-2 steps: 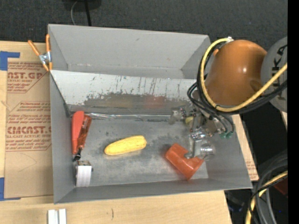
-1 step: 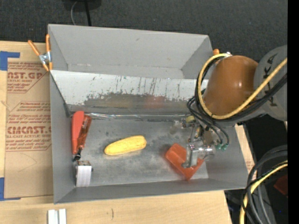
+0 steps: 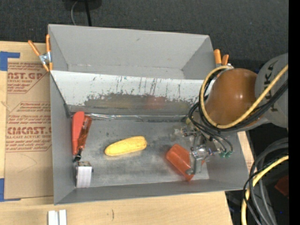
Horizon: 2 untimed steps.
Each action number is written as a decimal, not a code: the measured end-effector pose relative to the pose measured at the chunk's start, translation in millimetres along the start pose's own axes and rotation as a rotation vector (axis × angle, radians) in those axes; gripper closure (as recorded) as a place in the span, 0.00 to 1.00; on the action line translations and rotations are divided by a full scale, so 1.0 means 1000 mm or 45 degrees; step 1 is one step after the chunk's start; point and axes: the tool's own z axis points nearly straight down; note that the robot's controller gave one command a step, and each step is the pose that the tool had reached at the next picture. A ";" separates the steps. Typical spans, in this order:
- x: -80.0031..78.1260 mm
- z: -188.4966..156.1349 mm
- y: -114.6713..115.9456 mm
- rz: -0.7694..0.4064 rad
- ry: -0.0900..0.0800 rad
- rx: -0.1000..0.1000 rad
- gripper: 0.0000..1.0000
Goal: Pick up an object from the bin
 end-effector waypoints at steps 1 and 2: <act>0.005 0.028 -0.055 0.052 0.012 -0.004 0.00; 0.013 0.052 -0.071 -0.055 0.006 0.004 0.00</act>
Offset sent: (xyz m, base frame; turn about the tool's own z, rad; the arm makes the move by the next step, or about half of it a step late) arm -0.0012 -0.0533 -0.0760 -0.1634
